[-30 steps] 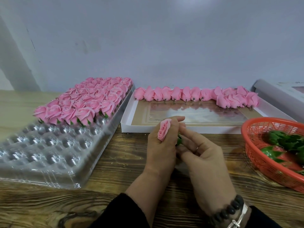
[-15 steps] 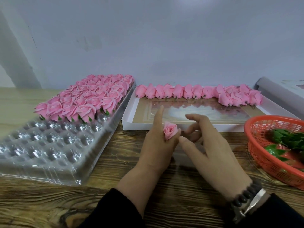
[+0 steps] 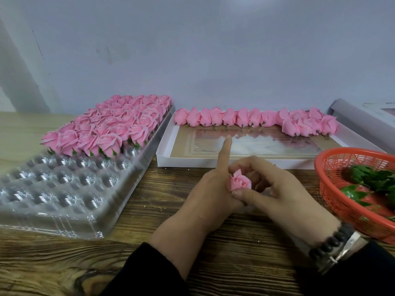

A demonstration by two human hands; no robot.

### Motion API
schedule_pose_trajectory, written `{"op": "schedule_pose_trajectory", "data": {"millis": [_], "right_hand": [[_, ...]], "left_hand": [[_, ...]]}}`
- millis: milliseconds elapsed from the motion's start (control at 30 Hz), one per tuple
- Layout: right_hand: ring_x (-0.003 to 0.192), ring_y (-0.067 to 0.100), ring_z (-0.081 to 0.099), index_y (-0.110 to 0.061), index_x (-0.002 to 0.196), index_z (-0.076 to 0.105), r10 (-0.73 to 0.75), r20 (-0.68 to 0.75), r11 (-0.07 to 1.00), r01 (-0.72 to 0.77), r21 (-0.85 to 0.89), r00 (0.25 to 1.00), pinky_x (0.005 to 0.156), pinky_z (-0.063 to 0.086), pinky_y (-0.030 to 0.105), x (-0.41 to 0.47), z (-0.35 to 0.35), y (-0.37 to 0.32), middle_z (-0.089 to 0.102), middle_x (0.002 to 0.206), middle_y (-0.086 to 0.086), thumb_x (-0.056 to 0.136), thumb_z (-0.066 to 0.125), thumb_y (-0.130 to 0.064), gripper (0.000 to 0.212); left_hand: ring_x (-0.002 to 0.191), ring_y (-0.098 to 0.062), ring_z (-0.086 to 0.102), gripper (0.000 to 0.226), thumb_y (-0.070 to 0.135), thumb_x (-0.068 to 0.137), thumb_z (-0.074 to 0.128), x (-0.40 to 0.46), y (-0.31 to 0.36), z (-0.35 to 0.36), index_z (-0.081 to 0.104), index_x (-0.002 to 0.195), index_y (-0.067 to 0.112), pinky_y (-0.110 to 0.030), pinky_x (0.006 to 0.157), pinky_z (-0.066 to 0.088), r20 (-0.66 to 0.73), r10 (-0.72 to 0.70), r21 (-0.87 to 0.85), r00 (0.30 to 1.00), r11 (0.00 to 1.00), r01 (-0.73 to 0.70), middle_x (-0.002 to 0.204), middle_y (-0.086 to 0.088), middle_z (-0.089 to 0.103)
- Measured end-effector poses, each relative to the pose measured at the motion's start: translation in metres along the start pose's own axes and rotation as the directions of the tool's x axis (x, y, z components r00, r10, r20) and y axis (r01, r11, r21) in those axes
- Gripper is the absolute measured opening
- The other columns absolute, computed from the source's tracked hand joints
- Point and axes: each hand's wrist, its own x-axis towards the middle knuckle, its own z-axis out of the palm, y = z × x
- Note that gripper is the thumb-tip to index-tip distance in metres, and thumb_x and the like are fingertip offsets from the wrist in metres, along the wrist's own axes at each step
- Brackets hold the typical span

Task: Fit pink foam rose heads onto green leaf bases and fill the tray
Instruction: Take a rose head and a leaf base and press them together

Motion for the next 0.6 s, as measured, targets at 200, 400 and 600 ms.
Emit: {"op": "schedule_pose_trajectory", "data": {"millis": [200, 400, 600], "right_hand": [[0.064, 0.022, 0.056, -0.022, 0.078, 0.065, 0.009, 0.006, 0.986, -0.01, 0.165, 1.0, 0.061, 0.051, 0.04, 0.002, 0.0, -0.002, 0.062, 0.072, 0.014, 0.076, 0.07, -0.009, 0.015], [0.069, 0.022, 0.044, -0.019, 0.067, 0.062, 0.142, -0.283, 0.889, 0.003, 0.458, 0.949, 0.065, 0.041, 0.024, 0.006, -0.007, 0.01, 0.051, 0.071, 0.015, 0.062, 0.07, -0.018, 0.009], [0.073, 0.021, 0.05, -0.026, 0.066, 0.068, 0.159, -0.326, 0.851, 0.038, 0.524, 0.932, 0.068, 0.046, 0.022, 0.007, -0.003, 0.015, 0.061, 0.064, -0.005, 0.057, 0.07, -0.026, 0.009]], "left_hand": [[0.088, -0.015, 0.064, 0.117, 0.014, 0.069, 0.079, 0.0, -0.001, 0.001, -0.008, 0.14, 0.049, -0.03, 0.086, 0.05, 0.036, -0.002, -0.103, 0.999, 0.995, 0.006, 0.095, -0.005, 0.067], [0.088, -0.018, 0.067, 0.083, 0.007, 0.063, 0.08, -0.003, -0.002, -0.01, 0.037, 0.131, 0.024, -0.035, 0.077, 0.057, 0.029, -0.154, -0.77, 0.988, 0.627, 0.121, 0.109, -0.017, 0.065], [0.077, -0.019, 0.07, 0.036, 0.015, 0.077, 0.056, -0.002, 0.001, -0.01, 0.062, 0.109, 0.001, -0.023, 0.067, 0.058, 0.115, -0.213, -0.867, 0.97, 0.455, 0.203, 0.097, -0.019, 0.07]]}}
